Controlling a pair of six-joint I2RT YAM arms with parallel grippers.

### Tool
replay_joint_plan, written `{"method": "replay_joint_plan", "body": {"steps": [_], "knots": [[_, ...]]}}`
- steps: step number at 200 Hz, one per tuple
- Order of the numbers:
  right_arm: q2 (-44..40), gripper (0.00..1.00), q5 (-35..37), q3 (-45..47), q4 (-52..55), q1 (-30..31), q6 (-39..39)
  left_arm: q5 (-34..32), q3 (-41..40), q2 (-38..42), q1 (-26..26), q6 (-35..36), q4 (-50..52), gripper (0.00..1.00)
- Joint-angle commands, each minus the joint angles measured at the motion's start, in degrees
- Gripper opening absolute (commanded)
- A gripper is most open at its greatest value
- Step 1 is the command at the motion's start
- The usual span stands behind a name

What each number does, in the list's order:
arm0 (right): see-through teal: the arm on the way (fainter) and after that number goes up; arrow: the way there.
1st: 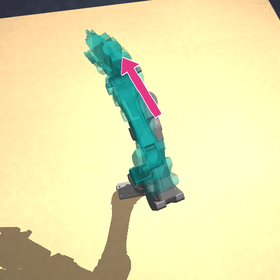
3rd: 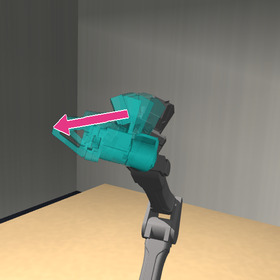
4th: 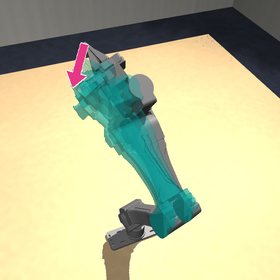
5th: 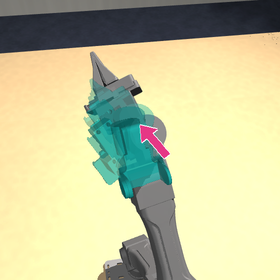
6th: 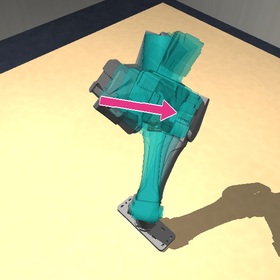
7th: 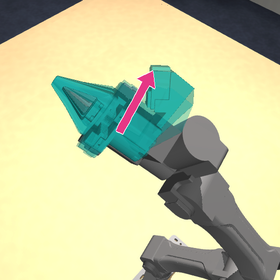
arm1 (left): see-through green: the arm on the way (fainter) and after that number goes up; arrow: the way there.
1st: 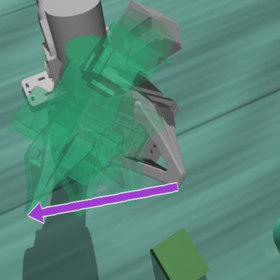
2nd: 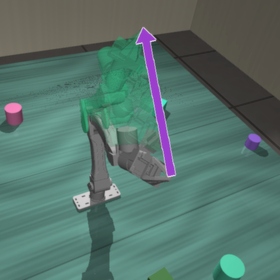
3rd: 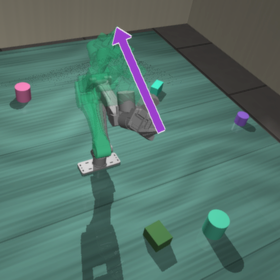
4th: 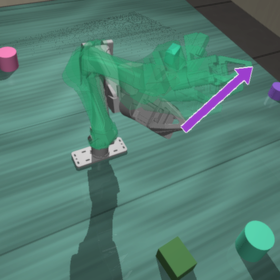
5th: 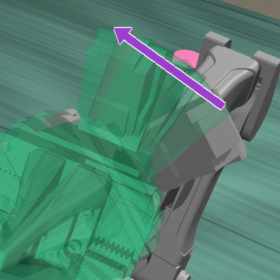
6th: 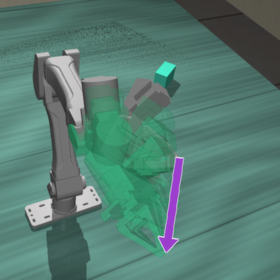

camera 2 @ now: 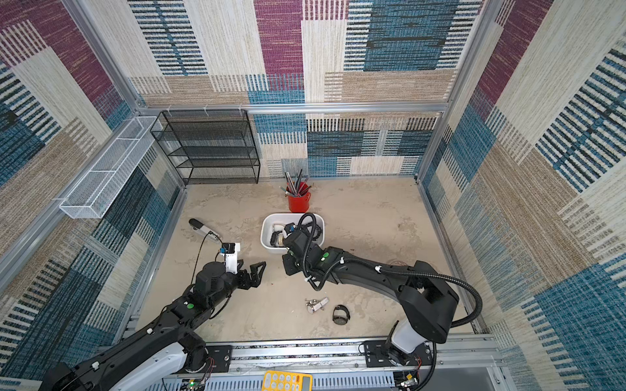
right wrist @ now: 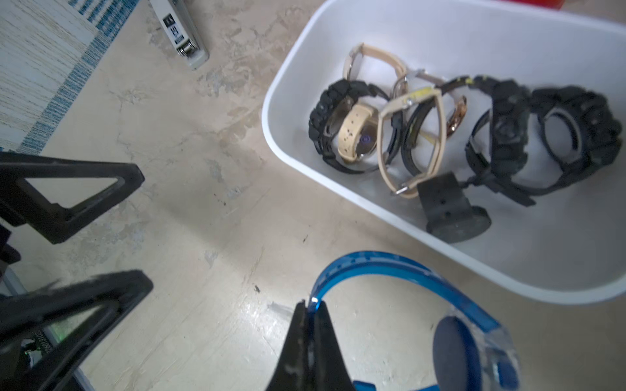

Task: Put the watch into the storage box
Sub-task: Place the watch in the storage box.

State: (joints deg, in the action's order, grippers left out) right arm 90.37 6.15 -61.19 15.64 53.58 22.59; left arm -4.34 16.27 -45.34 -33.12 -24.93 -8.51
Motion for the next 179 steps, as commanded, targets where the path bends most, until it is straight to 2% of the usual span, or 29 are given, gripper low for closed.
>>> {"method": "replay_joint_plan", "body": {"steps": [1, 69, 119, 179], "knots": [[2.09, 0.0, 0.81, -3.32, -2.1, -0.51, -4.08, -0.92, -0.3, 1.16, -0.01, -0.64, 1.99, 0.99], [14.14, 0.0, -4.66, -17.81, -4.08, -6.19, -11.31, -1.53, 0.07, 4.18, -0.01, 0.08, 5.22, 0.99], [24.24, 0.0, -6.08, -27.98, -4.47, -7.87, -13.95, -2.56, 0.4, 6.18, -0.01, 0.14, 7.66, 0.99], [31.56, 0.0, -5.73, -33.78, -6.5, -8.76, -14.31, -2.35, 0.17, 7.31, -0.01, -1.07, 8.27, 0.99]]}}
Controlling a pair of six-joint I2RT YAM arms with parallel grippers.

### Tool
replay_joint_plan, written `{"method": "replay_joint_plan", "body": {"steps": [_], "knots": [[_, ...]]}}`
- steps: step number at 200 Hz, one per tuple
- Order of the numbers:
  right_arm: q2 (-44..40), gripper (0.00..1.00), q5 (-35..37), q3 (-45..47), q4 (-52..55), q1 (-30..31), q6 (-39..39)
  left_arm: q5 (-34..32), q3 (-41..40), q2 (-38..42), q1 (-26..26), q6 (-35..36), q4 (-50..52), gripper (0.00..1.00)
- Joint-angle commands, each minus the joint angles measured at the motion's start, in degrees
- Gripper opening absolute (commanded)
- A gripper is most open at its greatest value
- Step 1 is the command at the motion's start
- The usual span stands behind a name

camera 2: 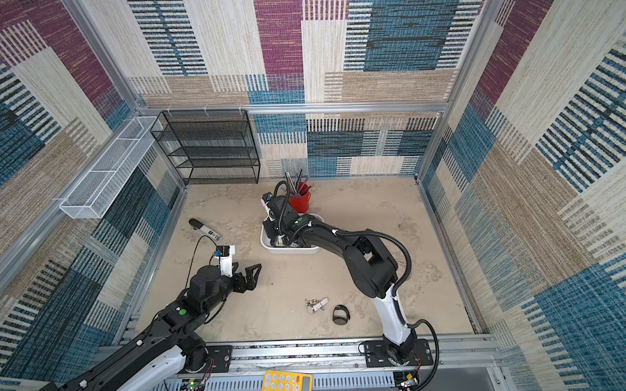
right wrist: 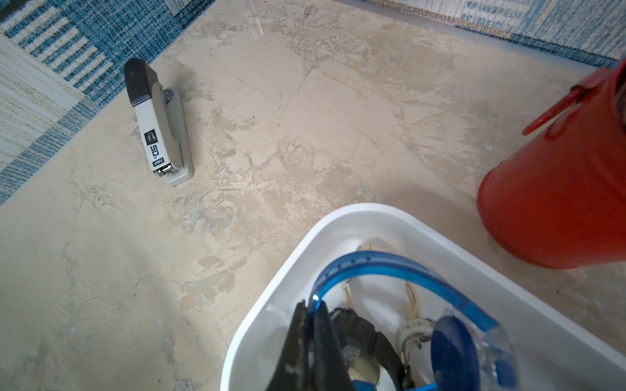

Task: Put the watch into the storage box
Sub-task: Place the watch in the storage box.

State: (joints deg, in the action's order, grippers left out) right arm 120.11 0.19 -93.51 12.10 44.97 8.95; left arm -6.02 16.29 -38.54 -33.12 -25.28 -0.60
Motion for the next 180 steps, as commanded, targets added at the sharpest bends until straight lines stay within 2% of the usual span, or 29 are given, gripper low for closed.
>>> {"method": "replay_joint_plan", "body": {"steps": [1, 55, 67, 94, 129, 153, 180], "knots": [[1.93, 0.0, 0.29, -1.52, -2.92, -0.15, -0.63, -0.62, 0.15, 0.54, -0.01, -0.73, 0.35, 0.99], [5.66, 0.0, 0.31, -3.51, -3.33, -0.41, 0.45, -0.87, -0.21, 2.28, -0.01, -1.18, 1.46, 0.99], [5.7, 0.04, 0.34, -3.54, -3.61, -0.42, 0.54, -1.16, -0.32, 2.76, -0.01, -1.27, 1.85, 0.99], [4.6, 0.22, 0.09, -3.65, -3.77, -0.45, 1.02, -1.45, -0.37, 3.38, -0.01, -1.28, 2.35, 0.99], [-0.3, 0.57, -1.39, -0.54, -5.57, -0.41, 1.35, -1.5, -0.29, 3.24, -0.01, -1.35, 1.71, 0.99], [-5.92, 0.7, -2.21, 5.6, -7.73, -0.41, 2.5, -1.44, -0.26, 2.69, -0.01, -1.29, 0.93, 0.99], [-14.05, 0.78, -2.11, 15.36, -10.82, -0.45, 3.55, -0.68, -0.3, 0.77, -0.01, -1.27, -1.01, 0.99]]}}
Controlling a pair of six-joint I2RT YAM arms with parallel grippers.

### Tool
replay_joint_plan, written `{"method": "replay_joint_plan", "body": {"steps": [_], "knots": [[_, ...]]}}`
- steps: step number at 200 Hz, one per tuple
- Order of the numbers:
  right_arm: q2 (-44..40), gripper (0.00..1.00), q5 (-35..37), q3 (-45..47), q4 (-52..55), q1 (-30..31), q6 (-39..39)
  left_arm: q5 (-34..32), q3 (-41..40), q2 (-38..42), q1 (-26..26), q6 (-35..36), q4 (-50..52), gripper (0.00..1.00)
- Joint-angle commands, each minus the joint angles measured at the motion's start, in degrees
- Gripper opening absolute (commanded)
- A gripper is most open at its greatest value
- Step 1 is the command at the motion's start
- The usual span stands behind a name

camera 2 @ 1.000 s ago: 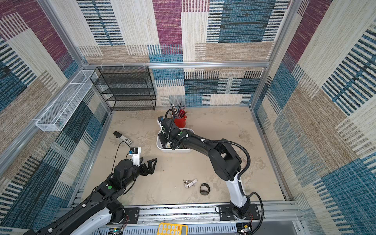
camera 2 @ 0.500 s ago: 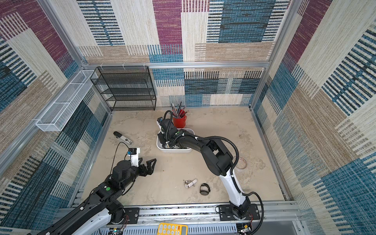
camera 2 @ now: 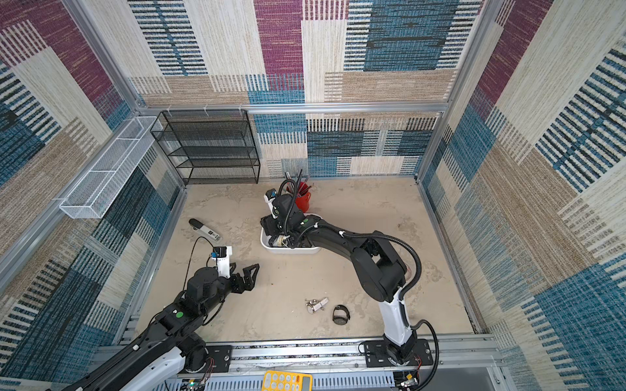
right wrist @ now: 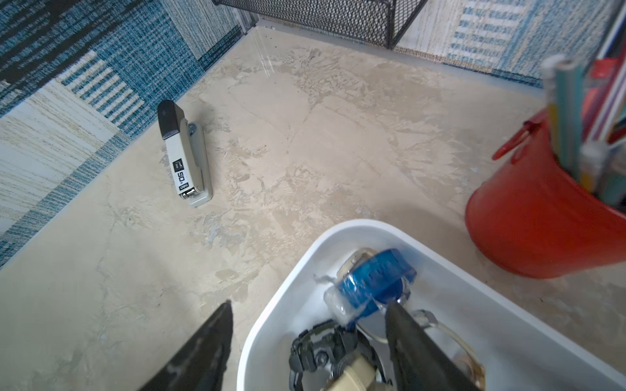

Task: Put the watch into the storage box
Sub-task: Place the watch in the storage box.

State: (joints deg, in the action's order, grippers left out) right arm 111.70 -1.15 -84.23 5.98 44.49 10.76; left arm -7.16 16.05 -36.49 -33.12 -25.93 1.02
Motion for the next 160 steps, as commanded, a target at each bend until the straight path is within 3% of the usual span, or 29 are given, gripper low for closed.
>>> {"method": "replay_joint_plan", "body": {"steps": [1, 62, 107, 160], "knots": [[-6.02, 0.78, -0.78, 6.47, -4.77, 0.05, 1.73, 0.51, -0.1, -1.34, -0.01, -0.61, -2.74, 0.99], [-28.12, 0.98, 3.11, 31.95, -9.66, 0.03, 5.93, 4.74, 0.33, -9.75, -0.01, -0.85, -10.6, 0.99], [-38.92, 0.99, 5.67, 40.12, -4.7, 0.06, 9.34, 9.27, 1.67, -16.46, -0.01, -1.97, -15.58, 0.99], [-46.81, 0.92, 1.26, 43.88, 9.04, 0.07, 12.33, 22.65, 5.13, -24.7, -0.59, -1.38, -17.8, 0.95]]}}
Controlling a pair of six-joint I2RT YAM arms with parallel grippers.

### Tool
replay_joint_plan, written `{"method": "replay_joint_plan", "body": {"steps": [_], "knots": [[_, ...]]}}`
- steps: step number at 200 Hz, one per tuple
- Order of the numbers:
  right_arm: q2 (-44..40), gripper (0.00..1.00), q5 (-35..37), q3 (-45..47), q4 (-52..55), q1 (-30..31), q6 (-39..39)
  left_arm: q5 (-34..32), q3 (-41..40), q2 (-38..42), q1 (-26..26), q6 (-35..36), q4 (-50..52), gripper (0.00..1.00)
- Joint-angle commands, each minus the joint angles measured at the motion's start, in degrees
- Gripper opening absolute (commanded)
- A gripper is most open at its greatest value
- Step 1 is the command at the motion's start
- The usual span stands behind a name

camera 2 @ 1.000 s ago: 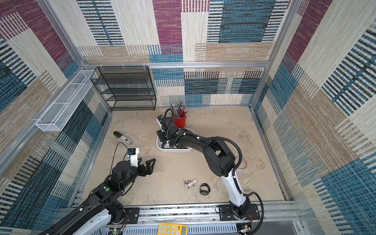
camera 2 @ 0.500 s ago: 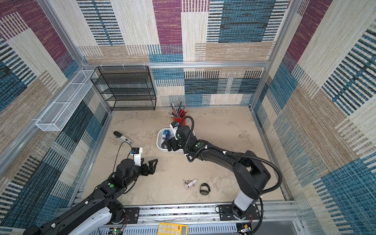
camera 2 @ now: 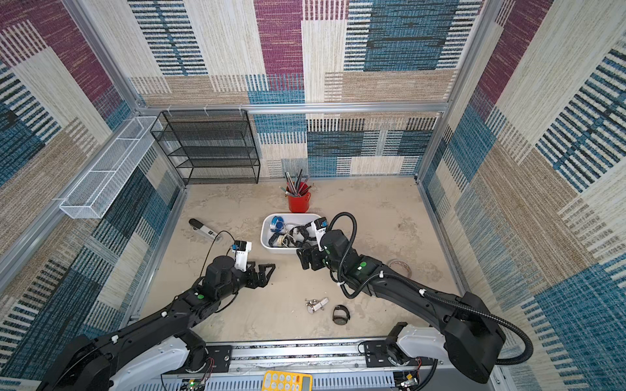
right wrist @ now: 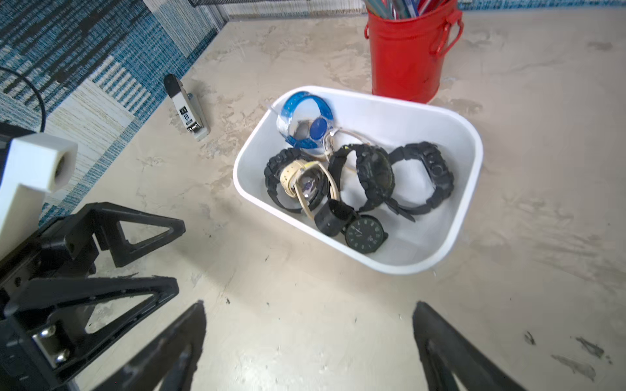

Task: Put the watch into the storage box
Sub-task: Place the watch in the storage box, then pick up the watch at the center of the board.

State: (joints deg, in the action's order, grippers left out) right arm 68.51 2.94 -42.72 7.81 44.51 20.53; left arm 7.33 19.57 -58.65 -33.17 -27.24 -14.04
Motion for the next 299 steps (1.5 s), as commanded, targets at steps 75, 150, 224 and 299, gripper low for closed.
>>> {"method": "replay_joint_plan", "body": {"steps": [75, 150, 224, 299], "knots": [[-7.32, 0.49, -8.04, 6.38, 18.31, 0.61, 5.4, 7.74, 2.05, -8.57, -3.13, -0.15, -5.72, 0.95], [-6.75, 0.29, -9.97, 8.21, 21.13, 5.5, 9.97, 7.87, 2.22, -10.39, -3.26, -0.59, -7.83, 0.95], [-5.41, 0.25, -10.82, 10.14, 19.47, 7.91, 11.94, 8.69, 2.1, -10.56, -3.44, -0.8, -8.48, 0.95], [-2.61, 0.21, -11.14, 12.0, 16.06, 8.67, 12.35, 11.94, 0.89, -10.44, -4.25, 0.0, -8.38, 0.95]]}}
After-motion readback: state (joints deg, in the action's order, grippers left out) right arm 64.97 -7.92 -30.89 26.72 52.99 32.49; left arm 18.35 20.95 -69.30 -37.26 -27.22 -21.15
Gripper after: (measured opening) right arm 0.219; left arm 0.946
